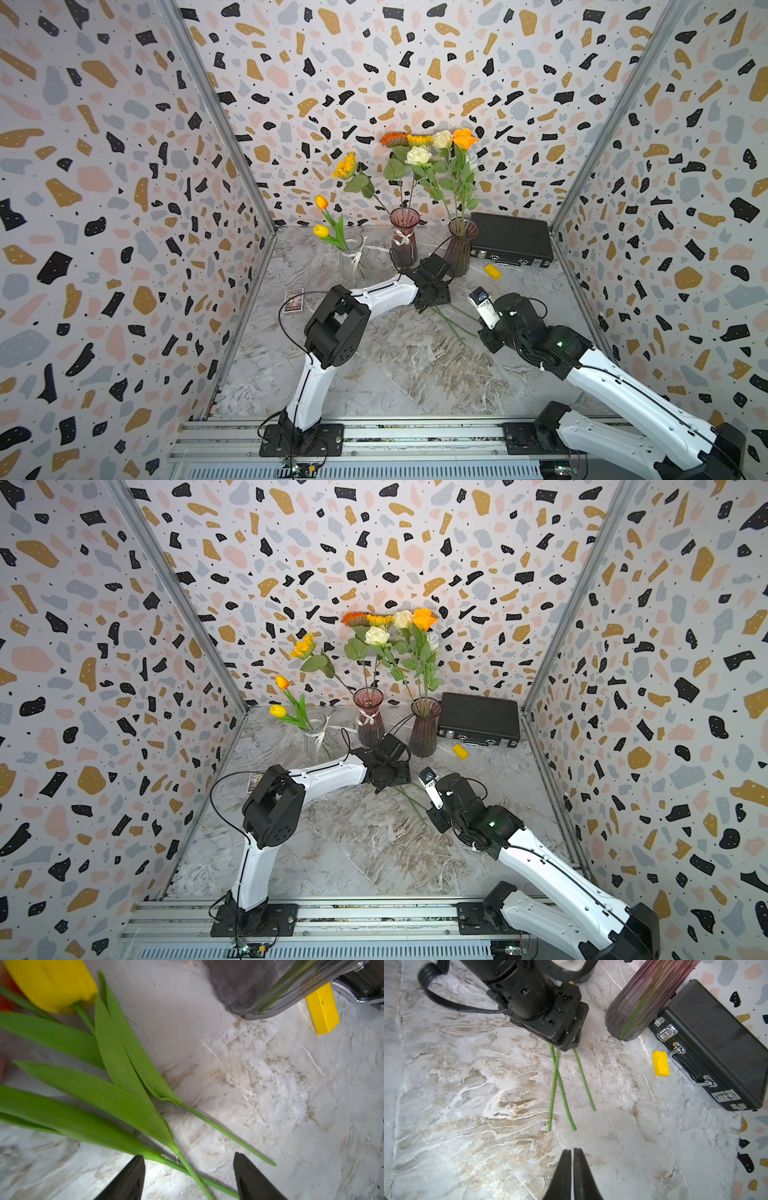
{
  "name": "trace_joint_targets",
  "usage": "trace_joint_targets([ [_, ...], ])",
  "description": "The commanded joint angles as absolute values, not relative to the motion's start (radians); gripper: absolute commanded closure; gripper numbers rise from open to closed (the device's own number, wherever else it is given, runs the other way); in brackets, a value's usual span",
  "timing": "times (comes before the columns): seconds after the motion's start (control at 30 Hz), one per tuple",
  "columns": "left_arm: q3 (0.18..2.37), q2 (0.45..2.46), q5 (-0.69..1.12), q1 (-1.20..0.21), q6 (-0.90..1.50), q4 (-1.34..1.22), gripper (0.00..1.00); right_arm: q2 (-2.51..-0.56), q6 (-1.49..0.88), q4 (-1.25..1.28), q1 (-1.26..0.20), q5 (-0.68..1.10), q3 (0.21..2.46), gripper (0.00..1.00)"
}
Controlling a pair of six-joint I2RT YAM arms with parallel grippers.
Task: Arrange the flowers in different vases according to their variety
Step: Pick up the flower at the center of the board.
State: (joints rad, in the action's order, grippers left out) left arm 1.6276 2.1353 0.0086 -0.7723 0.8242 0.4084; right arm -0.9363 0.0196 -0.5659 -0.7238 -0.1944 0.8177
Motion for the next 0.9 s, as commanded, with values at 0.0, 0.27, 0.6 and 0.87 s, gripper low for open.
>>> trace_joint_targets([
  [0.0,1.63,2.164,0.028,-0.77,0.83,0.372,0.29,-0.94,0.026,-0.552,-0.723,-0.194,0.816,0.9],
  [0.27,1.628,2.18,0.026,-0.768,0.83,0.387,0.29,-0.963,0.026,-0.545,-0.723,-0.193,0.818,0.9],
  [0.6,1.666,2.246,0.021,-0.76,0.83,0.408,0.34,-0.963,0.028,-0.543,-0.721,-0.195,0.813,0.92],
  [0.87,1.669,2.261,0.003,-0.758,0.83,0.421,0.42,-0.965,0.029,-0.543,-0.719,-0.196,0.815,0.96],
])
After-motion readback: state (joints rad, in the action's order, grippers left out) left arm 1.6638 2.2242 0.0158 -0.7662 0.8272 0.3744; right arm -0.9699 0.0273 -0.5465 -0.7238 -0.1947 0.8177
